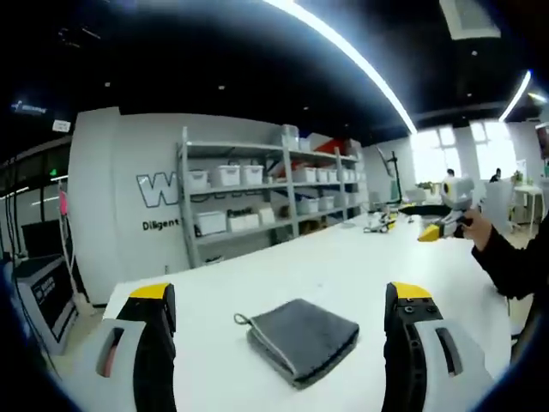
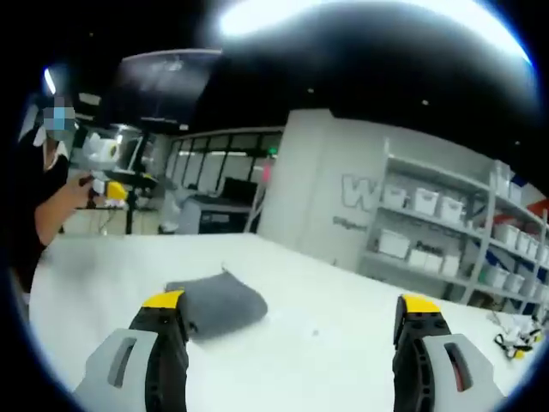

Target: Open the folded towel by lifting each exposed corner and separating the folded layers until the towel lies flat within the target outline without major curled edges

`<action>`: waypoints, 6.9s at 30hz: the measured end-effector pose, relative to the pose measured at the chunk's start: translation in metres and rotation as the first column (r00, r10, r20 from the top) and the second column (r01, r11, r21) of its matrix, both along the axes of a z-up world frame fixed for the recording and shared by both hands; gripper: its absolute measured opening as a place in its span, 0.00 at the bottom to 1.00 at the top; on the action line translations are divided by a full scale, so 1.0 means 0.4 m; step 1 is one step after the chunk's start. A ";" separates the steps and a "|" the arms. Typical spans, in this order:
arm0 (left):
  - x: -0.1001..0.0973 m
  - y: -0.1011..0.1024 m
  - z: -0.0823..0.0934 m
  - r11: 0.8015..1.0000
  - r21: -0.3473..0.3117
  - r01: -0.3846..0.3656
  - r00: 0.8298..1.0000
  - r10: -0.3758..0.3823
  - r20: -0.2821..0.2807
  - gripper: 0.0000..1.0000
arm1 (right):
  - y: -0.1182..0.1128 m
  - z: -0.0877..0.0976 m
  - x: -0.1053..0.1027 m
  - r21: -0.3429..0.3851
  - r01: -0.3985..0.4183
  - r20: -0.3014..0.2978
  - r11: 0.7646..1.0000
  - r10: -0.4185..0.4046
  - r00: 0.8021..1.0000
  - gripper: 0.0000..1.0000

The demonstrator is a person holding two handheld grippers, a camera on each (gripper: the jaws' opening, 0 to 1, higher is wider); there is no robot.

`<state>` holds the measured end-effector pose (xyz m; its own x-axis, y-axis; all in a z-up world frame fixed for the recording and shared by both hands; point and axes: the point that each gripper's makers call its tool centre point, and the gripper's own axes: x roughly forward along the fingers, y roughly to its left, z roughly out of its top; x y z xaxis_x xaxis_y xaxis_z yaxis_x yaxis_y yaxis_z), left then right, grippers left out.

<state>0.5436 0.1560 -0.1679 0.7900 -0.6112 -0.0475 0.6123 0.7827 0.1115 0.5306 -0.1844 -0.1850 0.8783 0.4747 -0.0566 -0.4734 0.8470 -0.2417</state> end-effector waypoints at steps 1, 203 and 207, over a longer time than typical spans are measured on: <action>0.004 -0.003 0.007 1.000 0.007 0.000 1.000 0.000 0.005 0.99 | -0.002 0.015 0.001 0.007 0.001 0.004 1.000 -0.001 1.000 1.00; 0.204 -0.155 -0.580 0.970 -0.210 0.123 0.744 -0.230 -0.627 0.27 | 0.419 -0.513 0.166 0.440 -0.083 -0.553 0.894 0.342 0.759 0.24; 0.188 -0.164 -0.581 0.970 -0.212 0.121 0.740 -0.231 -0.632 0.26 | 0.419 -0.513 0.168 0.442 -0.085 -0.552 0.893 0.345 0.759 0.23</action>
